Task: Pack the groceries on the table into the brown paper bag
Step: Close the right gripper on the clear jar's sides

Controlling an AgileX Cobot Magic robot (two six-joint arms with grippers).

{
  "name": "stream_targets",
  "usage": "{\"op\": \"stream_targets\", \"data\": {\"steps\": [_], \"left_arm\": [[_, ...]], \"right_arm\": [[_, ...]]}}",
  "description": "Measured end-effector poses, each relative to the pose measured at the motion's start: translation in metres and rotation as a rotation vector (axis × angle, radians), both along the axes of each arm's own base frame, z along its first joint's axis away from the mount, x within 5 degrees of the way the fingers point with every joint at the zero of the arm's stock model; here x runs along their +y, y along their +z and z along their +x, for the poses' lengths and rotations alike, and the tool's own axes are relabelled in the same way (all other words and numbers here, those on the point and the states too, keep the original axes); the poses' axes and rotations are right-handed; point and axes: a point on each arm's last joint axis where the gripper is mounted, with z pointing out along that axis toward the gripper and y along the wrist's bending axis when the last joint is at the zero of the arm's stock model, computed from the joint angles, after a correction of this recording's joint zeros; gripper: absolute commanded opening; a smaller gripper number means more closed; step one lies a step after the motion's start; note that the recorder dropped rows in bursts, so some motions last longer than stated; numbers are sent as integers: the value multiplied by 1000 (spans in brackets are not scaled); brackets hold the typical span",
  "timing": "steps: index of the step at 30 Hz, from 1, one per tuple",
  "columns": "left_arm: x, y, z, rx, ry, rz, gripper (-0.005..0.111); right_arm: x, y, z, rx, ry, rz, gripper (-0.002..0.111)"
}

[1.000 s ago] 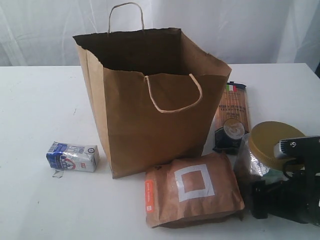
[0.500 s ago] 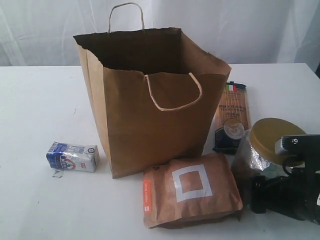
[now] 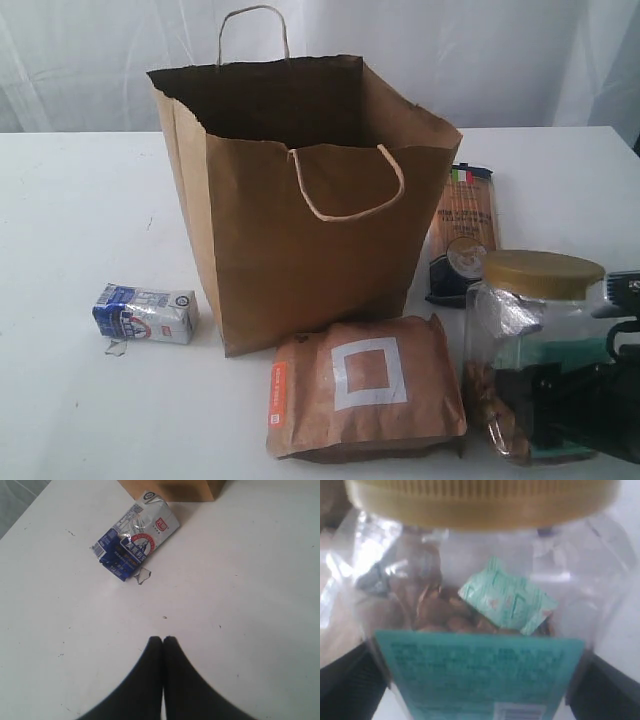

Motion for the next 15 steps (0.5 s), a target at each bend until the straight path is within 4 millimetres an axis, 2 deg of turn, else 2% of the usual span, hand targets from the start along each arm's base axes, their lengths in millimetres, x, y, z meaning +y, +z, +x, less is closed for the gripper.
{"op": "stream_targets", "data": {"steps": [3, 9, 15], "left_arm": [[0, 0, 0, 0, 0, 0, 0], [0, 0, 0, 0, 0, 0, 0], [0, 0, 0, 0, 0, 0, 0]], "right_arm": [[-1, -4, -5, 63, 14, -26, 3], [-1, -4, -5, 62, 21, -32, 4], [-1, -4, -4, 48, 30, -39, 19]]}}
